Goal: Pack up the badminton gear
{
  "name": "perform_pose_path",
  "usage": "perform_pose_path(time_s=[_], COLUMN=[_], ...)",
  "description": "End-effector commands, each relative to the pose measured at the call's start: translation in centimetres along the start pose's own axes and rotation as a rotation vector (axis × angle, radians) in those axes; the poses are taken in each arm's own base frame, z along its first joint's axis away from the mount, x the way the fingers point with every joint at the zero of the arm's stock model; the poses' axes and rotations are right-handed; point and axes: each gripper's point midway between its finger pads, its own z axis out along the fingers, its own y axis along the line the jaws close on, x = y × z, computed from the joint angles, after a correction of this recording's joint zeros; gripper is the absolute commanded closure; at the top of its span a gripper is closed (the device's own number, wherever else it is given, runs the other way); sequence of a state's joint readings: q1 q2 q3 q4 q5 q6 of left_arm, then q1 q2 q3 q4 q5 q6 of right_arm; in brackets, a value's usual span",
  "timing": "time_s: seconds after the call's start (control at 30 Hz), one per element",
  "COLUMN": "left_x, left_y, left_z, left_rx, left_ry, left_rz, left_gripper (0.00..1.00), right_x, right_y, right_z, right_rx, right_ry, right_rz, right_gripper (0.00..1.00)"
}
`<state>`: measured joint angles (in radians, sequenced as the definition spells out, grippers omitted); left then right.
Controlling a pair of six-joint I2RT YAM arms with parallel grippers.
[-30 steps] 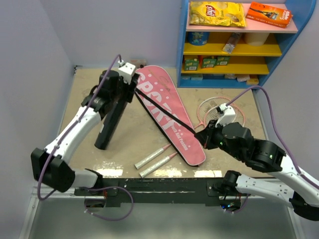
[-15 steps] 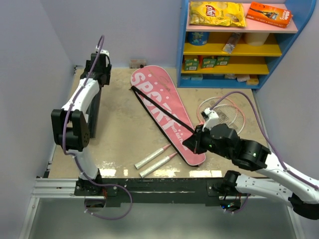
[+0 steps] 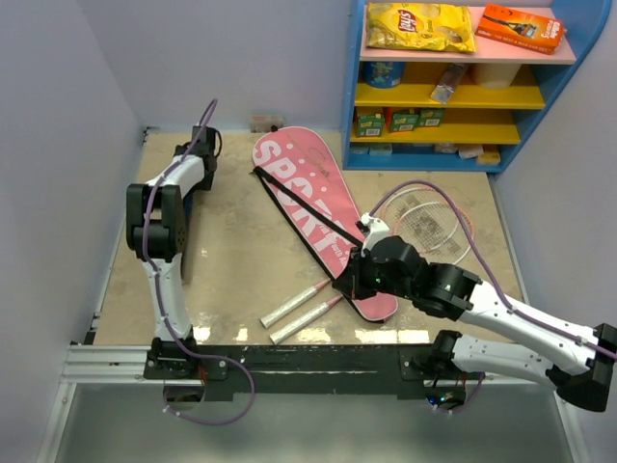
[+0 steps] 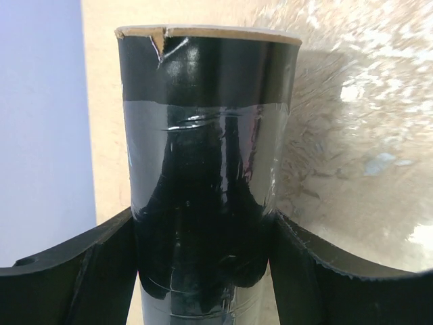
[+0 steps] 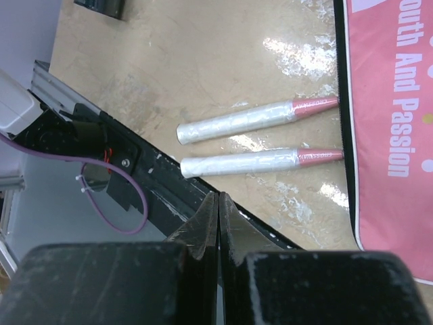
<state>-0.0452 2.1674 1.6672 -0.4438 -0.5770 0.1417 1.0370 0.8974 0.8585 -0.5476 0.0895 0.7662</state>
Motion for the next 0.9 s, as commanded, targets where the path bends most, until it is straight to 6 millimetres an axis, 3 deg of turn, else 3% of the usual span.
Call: perform_pose_path(time_s=[0.0,0.2,0.23,0.37,0.53,0.6,0.63,0.7,0.73,0.8,0.83,0.87], left_x=[-2.0,-3.2,-3.7,-5.3,-7.3,-9.3,-10.5,-11.7,-12.3,-12.4,-12.4,-11.7], left_y=[2.9,3.3,3.5,4.3,5.5,6.1,5.9,5.3,4.3,2.8,1.5,0.2], left_z=[0.4,-0.9,-1.4,-3.5,-7.2,-10.7,-13.5,-16.7,-19.9,-23.0,-26.3,-27.3], left_rx=[-0.048,-0.008,-0.001,0.044,0.111,0.152,0.193,0.240,0.278,0.317,0.362,0.396], left_ry=[-0.036,-0.075,-0.087,-0.140,-0.211,-0.290,-0.348,-0.411,-0.461,-0.505,-0.554,-0.556], left_rz=[-0.104,-0.143,-0.152,-0.178,-0.239,-0.262,-0.262,-0.250,-0.231,-0.193,-0.164,-0.138], left_gripper=[0.39,0.34,0.24,0.00,0.00,0.00,0.00,0.00,0.00,0.00,0.00,0.00], right_x=[-0.5,-0.1,-0.1,-0.5,-1.3,-2.0,-2.2,-2.9,-3.1,-3.9,-4.2,-4.3], right_y=[1.3,1.4,1.5,1.9,2.1,2.0,2.0,1.7,1.7,1.3,1.1,0.8], right_z=[0.7,1.5,1.5,1.3,0.2,-0.4,-0.6,-0.9,-1.0,-1.3,-1.2,-1.4], right_rx=[-0.053,-0.059,-0.063,-0.071,-0.071,-0.056,-0.052,-0.025,-0.016,0.016,0.036,0.057], right_ry=[-0.015,0.003,0.005,-0.007,-0.030,-0.050,-0.057,-0.076,-0.082,-0.109,-0.116,-0.117], right_rz=[0.002,-0.002,-0.004,-0.005,-0.006,-0.008,-0.017,-0.027,-0.031,-0.037,-0.045,-0.051], right_gripper=[1.00,1.00,1.00,1.00,1.00,1.00,1.00,1.00,1.00,0.98,0.96,0.93])
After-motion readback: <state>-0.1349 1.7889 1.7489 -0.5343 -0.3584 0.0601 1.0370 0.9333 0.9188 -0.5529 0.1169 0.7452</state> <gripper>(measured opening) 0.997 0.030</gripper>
